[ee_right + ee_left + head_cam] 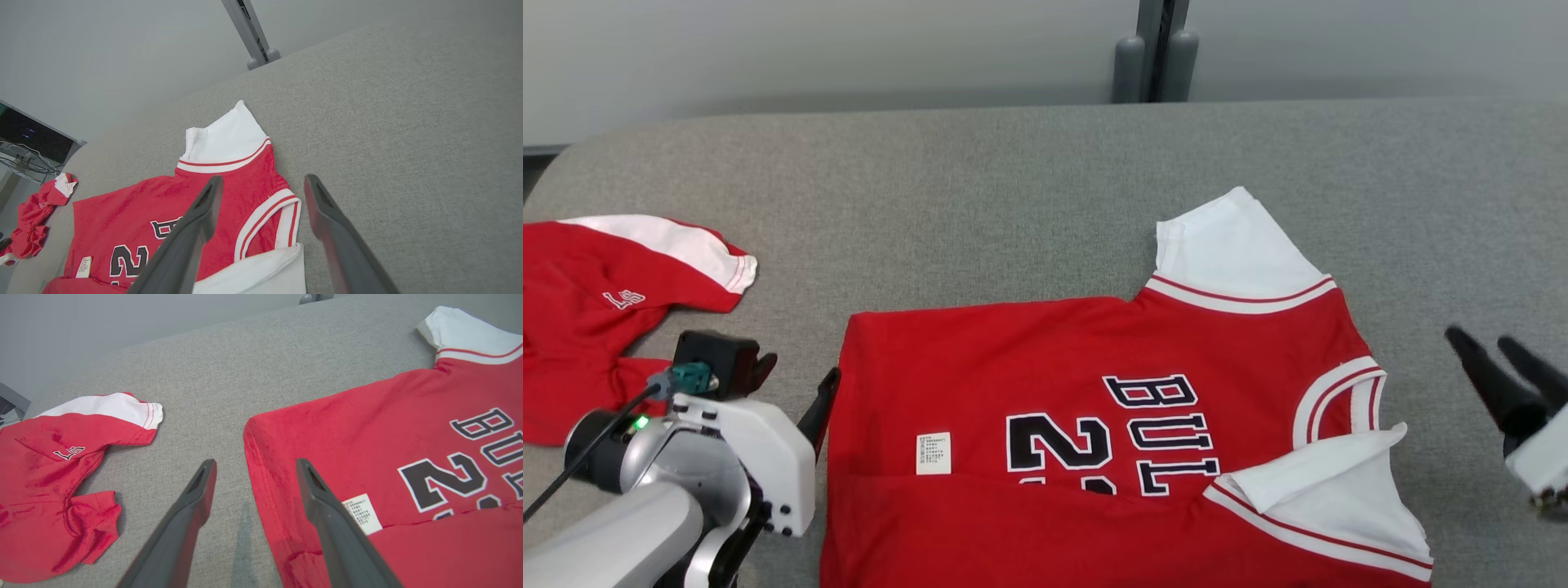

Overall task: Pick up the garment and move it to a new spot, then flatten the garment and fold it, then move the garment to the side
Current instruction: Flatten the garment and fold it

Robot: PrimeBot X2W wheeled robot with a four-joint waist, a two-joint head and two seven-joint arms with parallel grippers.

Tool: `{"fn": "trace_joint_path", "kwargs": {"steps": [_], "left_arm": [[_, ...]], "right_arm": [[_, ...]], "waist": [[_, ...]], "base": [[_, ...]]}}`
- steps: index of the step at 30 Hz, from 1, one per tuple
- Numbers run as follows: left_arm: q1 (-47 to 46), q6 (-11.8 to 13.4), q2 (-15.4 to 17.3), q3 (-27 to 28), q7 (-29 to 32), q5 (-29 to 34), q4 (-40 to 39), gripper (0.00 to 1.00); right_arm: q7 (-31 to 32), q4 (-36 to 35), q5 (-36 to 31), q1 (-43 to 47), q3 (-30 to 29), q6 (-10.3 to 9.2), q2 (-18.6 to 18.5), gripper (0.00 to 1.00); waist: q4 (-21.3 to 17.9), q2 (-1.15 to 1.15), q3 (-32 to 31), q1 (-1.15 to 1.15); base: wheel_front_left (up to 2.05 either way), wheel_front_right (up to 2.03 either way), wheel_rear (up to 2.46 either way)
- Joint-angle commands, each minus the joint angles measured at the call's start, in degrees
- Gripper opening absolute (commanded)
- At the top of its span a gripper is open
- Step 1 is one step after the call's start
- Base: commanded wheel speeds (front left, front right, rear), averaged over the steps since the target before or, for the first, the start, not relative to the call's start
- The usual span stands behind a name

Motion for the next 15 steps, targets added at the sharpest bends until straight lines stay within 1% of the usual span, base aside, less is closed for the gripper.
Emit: {"fn": "trace_joint_path", "kwargs": {"steps": [1,4,9,15], "left_arm": [[-1.73,-0.52,-0.67,0.36,-0.35,0.68,1.10,1.00],[-5.28,-2.09,-3.61,0.14,-0.20,1.77,4.09,1.00],[-10.78,-5.02,-7.35,-0.75,1.16,3.35,8.82,1.00],[-15.27,-7.52,-9.54,-1.13,1.98,4.44,11.61,1.00]], "right_arm": [[-1.37,0.98,-0.59,-2.84,0.46,0.12,-0.90,1.00],[-4.12,4.61,-1.49,-9.56,2.96,0.12,-2.50,1.00],[-7.04,11.34,-2.28,-20.01,7.14,0.12,-5.60,1.00],[-8.39,20.26,-1.54,-31.83,12.15,0.12,-8.14,1.00]], "waist": [[0.12,0.00,2.89,0.00],[0.85,0.00,5.89,0.00],[2.27,0.00,10.24,0.00],[4.12,0.00,14.41,0.00]], "base": [[0.00,0.00,0.00],[0.00,0.00,0.00],[0.00,0.00,0.00],[0.00,0.00,0.00]]}}
